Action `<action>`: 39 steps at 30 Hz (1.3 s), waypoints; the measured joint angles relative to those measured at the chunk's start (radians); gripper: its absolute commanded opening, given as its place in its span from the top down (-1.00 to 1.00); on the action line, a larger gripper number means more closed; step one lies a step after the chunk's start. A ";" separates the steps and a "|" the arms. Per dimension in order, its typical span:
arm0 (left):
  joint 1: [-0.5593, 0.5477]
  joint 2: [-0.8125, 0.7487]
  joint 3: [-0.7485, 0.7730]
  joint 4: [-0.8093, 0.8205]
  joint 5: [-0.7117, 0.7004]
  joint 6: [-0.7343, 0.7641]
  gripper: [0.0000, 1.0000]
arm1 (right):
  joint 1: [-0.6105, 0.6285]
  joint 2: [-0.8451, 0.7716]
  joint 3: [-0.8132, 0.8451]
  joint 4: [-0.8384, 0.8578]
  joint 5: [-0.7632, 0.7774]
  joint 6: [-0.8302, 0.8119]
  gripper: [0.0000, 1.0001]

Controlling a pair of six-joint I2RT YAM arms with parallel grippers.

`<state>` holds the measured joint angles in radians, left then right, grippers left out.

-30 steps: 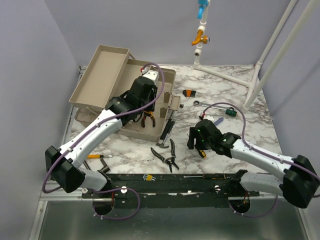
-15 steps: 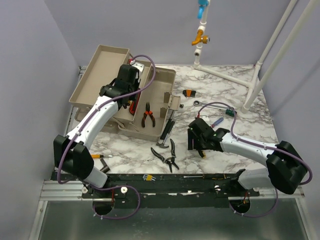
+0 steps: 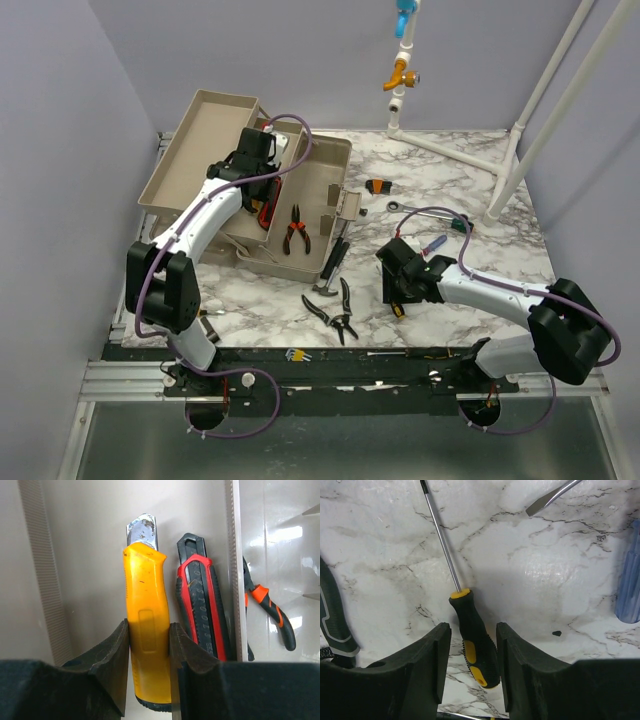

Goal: Pack the tool kit

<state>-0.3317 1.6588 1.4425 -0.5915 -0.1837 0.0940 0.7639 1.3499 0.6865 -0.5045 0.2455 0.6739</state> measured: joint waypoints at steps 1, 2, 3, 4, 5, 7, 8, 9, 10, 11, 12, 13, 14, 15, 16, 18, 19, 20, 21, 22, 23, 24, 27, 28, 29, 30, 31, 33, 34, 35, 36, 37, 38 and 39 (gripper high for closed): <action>0.003 0.011 0.006 0.000 0.010 0.000 0.90 | 0.000 0.000 0.000 -0.002 0.000 0.001 0.11; 0.006 0.020 0.010 0.002 0.018 0.001 0.88 | 0.000 0.000 0.000 -0.003 -0.001 0.002 0.19; 0.010 0.029 0.013 0.001 0.027 0.001 0.84 | 0.000 0.000 0.000 -0.005 -0.002 0.003 0.25; 0.012 0.034 0.015 0.000 0.032 0.002 0.77 | 0.000 0.001 0.000 -0.005 -0.005 0.005 0.28; 0.015 0.041 0.019 0.000 0.037 0.000 0.69 | 0.000 0.002 0.000 -0.006 -0.008 0.006 0.38; 0.022 0.056 0.034 -0.003 0.040 -0.009 0.54 | 0.000 0.005 0.000 -0.005 -0.014 0.006 0.47; 0.025 0.061 0.040 -0.003 0.040 -0.013 0.44 | 0.000 0.006 0.000 -0.004 -0.016 0.006 0.56; 0.027 0.062 0.042 -0.003 0.041 -0.017 0.36 | 0.000 0.006 0.001 -0.005 -0.019 0.006 0.66; 0.030 0.061 0.042 -0.003 0.041 -0.022 0.30 | 0.000 0.006 0.001 -0.005 -0.021 0.005 0.77; 0.030 0.060 0.043 -0.003 0.042 -0.027 0.22 | 0.000 0.005 0.002 -0.005 -0.023 0.005 0.85; 0.031 0.057 0.044 -0.002 0.047 -0.035 0.14 | 0.000 0.004 0.003 -0.006 -0.023 0.005 0.95; 0.031 0.056 0.044 -0.002 0.052 -0.040 0.10 | 0.000 0.001 0.003 -0.007 -0.024 0.006 0.98; 0.031 0.047 0.044 -0.002 0.063 -0.045 0.06 | 0.000 -0.003 0.005 -0.010 -0.026 0.006 0.99; 0.031 0.038 0.044 -0.002 0.071 -0.055 0.02 | 0.000 -0.010 0.006 -0.013 -0.027 0.008 0.99; 0.031 0.024 0.044 -0.002 0.080 -0.060 -0.03 | 0.000 -0.019 0.010 -0.016 -0.028 0.009 0.99; 0.030 -0.013 0.044 -0.001 0.093 -0.067 -0.10 | 0.000 -0.043 0.019 -0.018 -0.031 0.009 0.99; 0.028 -0.032 0.044 0.000 0.099 -0.069 -0.13 | 0.000 -0.058 0.025 -0.018 -0.034 0.009 0.99; 0.028 -0.051 0.044 0.000 0.105 -0.072 -0.15 | 0.000 -0.074 0.033 -0.018 -0.037 0.009 0.99; 0.025 -0.070 0.045 0.000 0.109 -0.075 -0.18 | 0.000 -0.090 0.043 -0.018 -0.042 0.009 0.99; 0.023 -0.082 0.048 -0.001 0.113 -0.076 -0.19 | 0.000 -0.101 0.053 -0.017 -0.046 0.009 0.99; 0.021 -0.091 0.050 0.000 0.117 -0.080 -0.21 | 0.000 -0.111 0.067 -0.017 -0.052 0.009 0.99; 0.019 -0.103 0.050 0.000 0.122 -0.087 -0.23 | 0.000 -0.119 0.082 -0.015 -0.057 0.008 0.99; 0.007 -0.130 0.049 -0.002 0.135 -0.113 -0.37 | 0.000 -0.132 0.142 -0.003 -0.075 0.006 0.99; -0.003 -0.144 0.047 0.000 0.137 -0.126 -0.40 | 0.000 -0.133 0.163 0.008 -0.080 0.006 0.99; -0.019 -0.166 0.038 0.004 0.138 -0.147 -0.45 | 0.000 -0.133 0.188 0.027 -0.085 0.006 0.99; -0.036 -0.187 0.027 0.008 0.140 -0.165 -0.56 | 0.000 -0.132 0.204 0.043 -0.087 0.006 0.99; -0.056 -0.215 0.009 0.017 0.141 -0.182 -0.69 | 0.000 -0.132 0.225 0.068 -0.092 0.006 0.99; -0.105 -0.299 -0.050 0.046 0.142 -0.227 -0.97 | 0.000 -0.120 0.260 0.114 -0.102 0.007 0.99; -0.126 -0.338 -0.077 0.055 0.143 -0.246 -0.98 | 0.000 -0.106 0.280 0.137 -0.108 0.008 0.99; -0.145 -0.371 -0.097 0.066 0.143 -0.261 -0.97 | 0.000 -0.086 0.303 0.158 -0.114 0.009 0.99; -0.165 -0.420 -0.130 0.081 0.145 -0.280 -0.97 | 0.000 -0.061 0.328 0.175 -0.123 0.009 0.99; -0.179 -0.465 -0.159 0.090 0.145 -0.301 -0.97 | 0.000 -0.032 0.356 0.193 -0.134 0.010 0.99; -0.187 -0.506 -0.186 0.097 0.146 -0.315 -0.97 | 0.000 0.000 0.385 0.211 -0.145 0.010 0.99; -0.192 -0.544 -0.209 0.097 0.146 -0.332 -0.98 | 0.000 0.034 0.412 0.229 -0.158 0.010 0.99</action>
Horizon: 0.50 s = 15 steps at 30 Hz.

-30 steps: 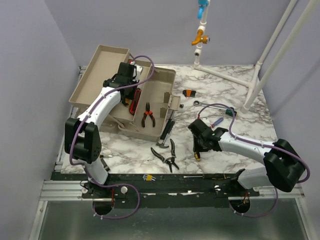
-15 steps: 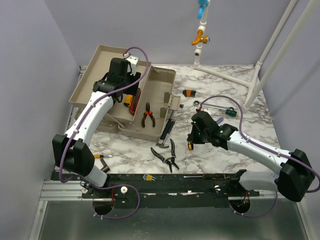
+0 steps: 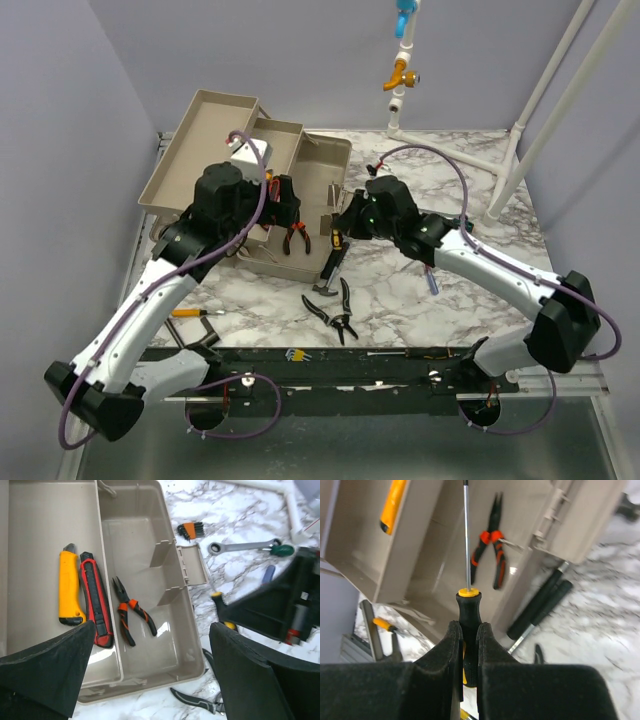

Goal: Pack the tool kit

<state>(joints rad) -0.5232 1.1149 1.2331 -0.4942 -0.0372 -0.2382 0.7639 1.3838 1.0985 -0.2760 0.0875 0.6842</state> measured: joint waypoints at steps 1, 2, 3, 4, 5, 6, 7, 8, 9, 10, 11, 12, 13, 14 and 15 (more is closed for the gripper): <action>-0.002 -0.038 -0.027 0.007 0.000 -0.016 -0.97 | 0.000 0.031 0.025 0.017 -0.010 0.001 0.99; -0.003 -0.064 -0.049 0.013 0.001 -0.029 -0.97 | 0.000 0.060 0.047 0.030 -0.024 0.004 0.99; -0.003 -0.108 -0.090 0.029 0.004 -0.050 -0.97 | 0.000 0.088 0.069 0.043 -0.037 0.007 0.99; -0.003 -0.130 -0.115 0.033 0.005 -0.060 -0.98 | 0.000 0.117 0.093 0.053 -0.051 0.010 0.99; -0.003 -0.172 -0.159 0.040 0.011 -0.076 -0.97 | 0.000 0.139 0.110 0.060 -0.059 0.014 0.99; -0.003 -0.206 -0.199 0.046 0.016 -0.091 -0.97 | 0.000 0.169 0.135 0.073 -0.069 0.023 0.98; -0.003 -0.243 -0.241 0.048 0.025 -0.107 -0.97 | 0.000 0.195 0.153 0.085 -0.077 0.028 0.98; -0.003 -0.282 -0.286 0.051 0.034 -0.124 -0.97 | 0.000 0.218 0.168 0.098 -0.083 0.037 0.97; -0.003 -0.317 -0.327 0.053 0.047 -0.141 -0.97 | 0.000 0.238 0.179 0.110 -0.086 0.047 0.96; -0.003 -0.350 -0.360 0.055 0.058 -0.154 -0.97 | 0.000 0.257 0.187 0.123 -0.090 0.058 0.96; -0.004 -0.380 -0.391 0.058 0.071 -0.172 -0.97 | 0.000 0.275 0.194 0.134 -0.093 0.069 0.96; -0.005 -0.412 -0.425 0.063 0.087 -0.189 -0.97 | 0.000 0.292 0.198 0.146 -0.097 0.081 0.96; -0.007 -0.431 -0.441 0.065 0.097 -0.200 -0.97 | 0.000 0.306 0.201 0.153 -0.097 0.094 0.96; -0.009 -0.456 -0.463 0.068 0.109 -0.215 -0.97 | 0.000 0.323 0.207 0.160 -0.097 0.109 0.94; -0.009 -0.476 -0.482 0.073 0.119 -0.227 -0.97 | 0.000 0.340 0.211 0.170 -0.097 0.122 0.94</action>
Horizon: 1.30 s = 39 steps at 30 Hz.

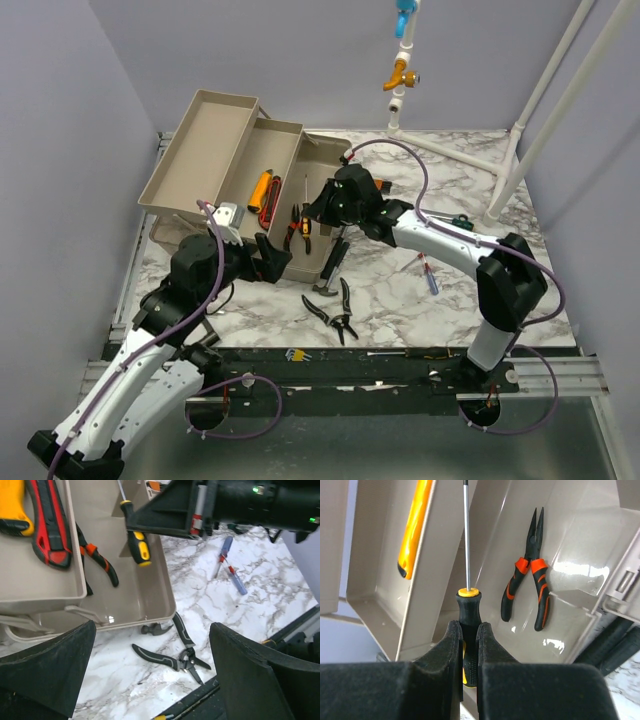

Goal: Pack the tool kit

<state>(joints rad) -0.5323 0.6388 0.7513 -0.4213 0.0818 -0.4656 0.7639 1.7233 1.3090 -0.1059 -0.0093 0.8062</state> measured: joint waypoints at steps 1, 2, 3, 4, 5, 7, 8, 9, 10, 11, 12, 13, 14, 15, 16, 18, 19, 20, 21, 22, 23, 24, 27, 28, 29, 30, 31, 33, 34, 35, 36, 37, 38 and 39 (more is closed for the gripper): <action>0.000 -0.024 -0.020 0.004 0.011 -0.016 -0.97 | 0.000 0.020 0.007 0.008 0.000 0.018 0.94; 0.000 -0.038 -0.034 0.005 0.018 -0.027 -0.97 | 0.001 0.036 0.014 0.010 0.003 0.028 0.94; 0.000 -0.053 -0.048 0.010 0.026 -0.038 -0.97 | 0.003 0.056 0.028 0.010 0.012 0.037 0.94; 0.000 -0.069 -0.061 0.015 0.031 -0.046 -0.98 | 0.008 0.082 0.049 0.007 0.029 0.048 0.94; 0.000 -0.084 -0.076 0.021 0.036 -0.057 -0.97 | 0.014 0.104 0.069 0.006 0.044 0.056 0.94; 0.000 -0.121 -0.110 0.024 0.042 -0.072 -0.97 | 0.029 0.141 0.103 0.007 0.073 0.070 0.94; 0.000 -0.140 -0.124 0.024 0.042 -0.079 -0.97 | 0.037 0.158 0.116 0.008 0.084 0.081 0.94; 0.000 -0.161 -0.139 0.024 0.042 -0.085 -0.97 | 0.043 0.177 0.128 0.010 0.093 0.093 0.94; 0.000 -0.178 -0.149 0.024 0.042 -0.090 -0.97 | 0.047 0.193 0.137 0.011 0.100 0.104 0.94; 0.000 -0.189 -0.156 0.023 0.042 -0.093 -0.97 | 0.050 0.211 0.146 0.012 0.105 0.114 0.94; 0.000 -0.204 -0.162 0.023 0.042 -0.097 -0.97 | 0.054 0.229 0.153 0.016 0.107 0.125 0.94; 0.000 -0.217 -0.166 0.023 0.042 -0.101 -0.97 | 0.056 0.246 0.157 0.019 0.109 0.137 0.93; 0.000 -0.228 -0.169 0.023 0.042 -0.103 -0.97 | 0.058 0.264 0.159 0.026 0.109 0.145 0.91; 0.000 -0.238 -0.171 0.023 0.042 -0.105 -0.97 | 0.058 0.281 0.161 0.031 0.109 0.153 0.88; 0.000 -0.251 -0.174 0.023 0.042 -0.106 -0.97 | 0.058 0.298 0.164 0.034 0.109 0.159 0.82; 0.000 -0.269 -0.176 0.023 0.042 -0.108 -0.98 | 0.058 0.335 0.178 0.033 0.109 0.163 0.62; 0.000 -0.277 -0.176 0.022 0.041 -0.108 -0.97 | 0.058 0.354 0.188 0.034 0.108 0.163 0.50; 0.000 -0.281 -0.176 0.022 0.041 -0.108 -0.97 | 0.058 0.369 0.196 0.035 0.107 0.164 0.44; 0.000 -0.284 -0.176 0.021 0.041 -0.108 -0.97 | 0.058 0.379 0.200 0.036 0.105 0.164 0.33; 0.000 -0.284 -0.176 0.019 0.041 -0.108 -0.97 | 0.058 0.386 0.201 0.035 0.102 0.163 0.23; 0.000 -0.283 -0.176 0.016 0.041 -0.108 -0.97 | 0.058 0.392 0.206 0.035 0.098 0.162 0.12; 0.000 -0.281 -0.176 0.012 0.041 -0.108 -0.97 | 0.058 0.395 0.209 0.034 0.094 0.161 0.03; 0.000 -0.268 -0.176 0.008 0.041 -0.108 -0.97 | 0.058 0.396 0.228 0.034 0.085 0.145 -0.12; 0.000 -0.263 -0.178 0.009 0.041 -0.108 -0.97 | 0.058 0.395 0.233 0.034 0.085 0.135 -0.13; 0.000 -0.259 -0.181 0.010 0.041 -0.109 -0.97 | 0.058 0.393 0.235 0.034 0.085 0.126 -0.13; 0.000 -0.256 -0.187 0.011 0.042 -0.109 -0.97 | 0.058 0.388 0.235 0.032 0.085 0.116 -0.13; 0.000 -0.252 -0.193 0.012 0.042 -0.112 -0.98 | 0.058 0.382 0.234 0.027 0.087 0.106 -0.13; 0.000 -0.237 -0.203 0.015 0.050 -0.112 -0.97 | 0.058 0.361 0.228 0.019 0.094 0.082 -0.13; 0.000 -0.224 -0.206 0.016 0.060 -0.112 -0.98 | 0.058 0.344 0.222 0.013 0.099 0.069 -0.13; 0.000 -0.206 -0.206 0.017 0.070 -0.112 -0.98 | 0.058 0.322 0.211 0.006 0.105 0.053 -0.13; 0.000 -0.180 -0.209 0.023 0.086 -0.111 -0.95 | 0.058 0.287 0.192 0.001 0.113 0.032 -0.13; 0.000 -0.159 -0.212 0.028 0.097 -0.112 -0.89 | 0.058 0.257 0.177 -0.003 0.124 0.018 -0.13; 0.000 -0.135 -0.219 0.039 0.111 -0.112 -0.85 | 0.058 0.220 0.160 -0.009 0.137 0.000 -0.13; 0.000 -0.117 -0.227 0.048 0.121 -0.112 -0.84 | 0.058 0.173 0.140 -0.015 0.156 -0.022 -0.13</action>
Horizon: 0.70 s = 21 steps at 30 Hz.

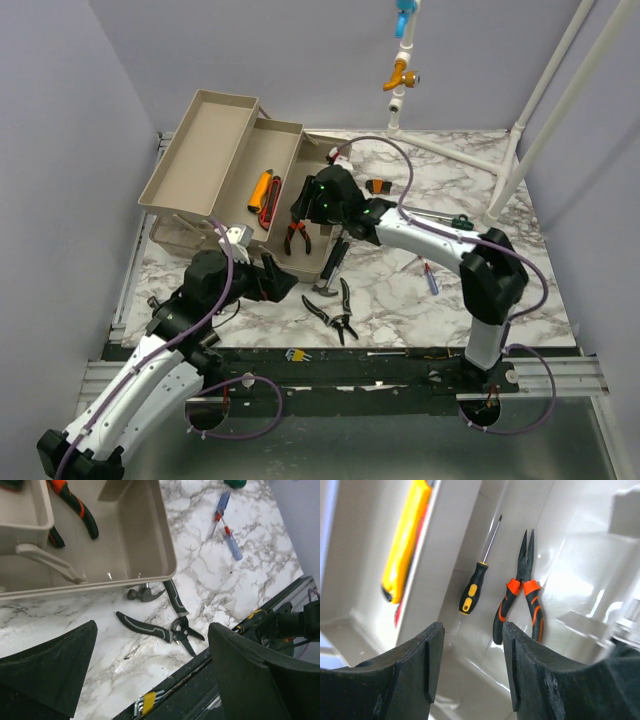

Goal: Pack the tool kit

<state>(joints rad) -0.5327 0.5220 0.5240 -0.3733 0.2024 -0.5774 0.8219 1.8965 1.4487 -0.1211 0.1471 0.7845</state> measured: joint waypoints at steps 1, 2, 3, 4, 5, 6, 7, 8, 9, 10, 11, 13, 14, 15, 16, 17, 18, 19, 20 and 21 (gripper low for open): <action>0.000 0.018 -0.013 0.014 0.017 -0.001 -0.85 | 0.000 -0.041 -0.017 -0.004 0.018 -0.019 -0.13; -0.001 0.033 -0.025 0.025 0.027 -0.002 -0.85 | 0.000 -0.085 -0.035 -0.008 0.040 -0.037 -0.19; -0.005 0.050 -0.041 0.040 0.041 -0.006 -0.85 | 0.000 -0.127 -0.052 -0.011 0.059 -0.055 -0.19; -0.011 0.067 -0.055 0.058 0.051 -0.011 -0.85 | 0.000 -0.167 -0.071 -0.014 0.080 -0.071 -0.24; -0.017 0.082 -0.067 0.069 0.057 -0.014 -0.85 | 0.000 -0.207 -0.092 -0.019 0.103 -0.087 -0.24; -0.023 0.096 -0.079 0.084 0.061 -0.018 -0.86 | 0.000 -0.248 -0.117 -0.026 0.127 -0.103 -0.25; -0.027 0.108 -0.092 0.103 0.064 -0.021 -0.85 | 0.000 -0.286 -0.143 -0.038 0.153 -0.117 -0.24; -0.031 0.121 -0.103 0.121 0.064 -0.025 -0.86 | 0.000 -0.320 -0.169 -0.053 0.178 -0.130 -0.25; -0.034 0.132 -0.112 0.142 0.065 -0.028 -0.86 | 0.000 -0.351 -0.197 -0.066 0.204 -0.139 -0.25; -0.034 0.147 -0.123 0.169 0.065 -0.033 -0.85 | 0.000 -0.378 -0.223 -0.089 0.231 -0.146 -0.25; -0.034 0.158 -0.131 0.190 0.065 -0.036 -0.85 | 0.000 -0.401 -0.248 -0.117 0.259 -0.150 -0.25; -0.035 0.192 -0.156 0.256 0.065 -0.044 -0.85 | 0.000 -0.431 -0.292 -0.181 0.306 -0.148 -0.38; -0.035 0.209 -0.166 0.278 0.064 -0.047 -0.86 | 0.000 -0.441 -0.313 -0.217 0.328 -0.144 -0.57; -0.037 0.226 -0.175 0.306 0.064 -0.050 -0.86 | 0.000 -0.451 -0.336 -0.251 0.351 -0.134 -0.63; -0.038 0.241 -0.180 0.327 0.064 -0.053 -0.85 | -0.001 -0.462 -0.360 -0.285 0.372 -0.126 -0.64; -0.039 0.265 -0.183 0.354 0.064 -0.053 -0.85 | -0.005 -0.475 -0.386 -0.319 0.388 -0.118 -0.64; -0.040 0.292 -0.183 0.389 0.064 -0.053 -0.85 | -0.016 -0.491 -0.414 -0.347 0.396 -0.111 -0.64; -0.043 0.308 -0.183 0.413 0.064 -0.053 -0.85 | -0.027 -0.508 -0.443 -0.373 0.395 -0.105 -0.65; -0.045 0.330 -0.182 0.439 0.064 -0.051 -0.85 | -0.048 -0.528 -0.472 -0.397 0.392 -0.101 -0.64; -0.048 0.353 -0.178 0.462 0.064 -0.049 -0.86 | -0.078 -0.549 -0.499 -0.412 0.390 -0.094 -0.69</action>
<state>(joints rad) -0.5808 0.8753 0.3462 0.0887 0.2661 -0.6266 0.7437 1.3472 0.9501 -0.5327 0.5369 0.6903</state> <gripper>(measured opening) 0.927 0.821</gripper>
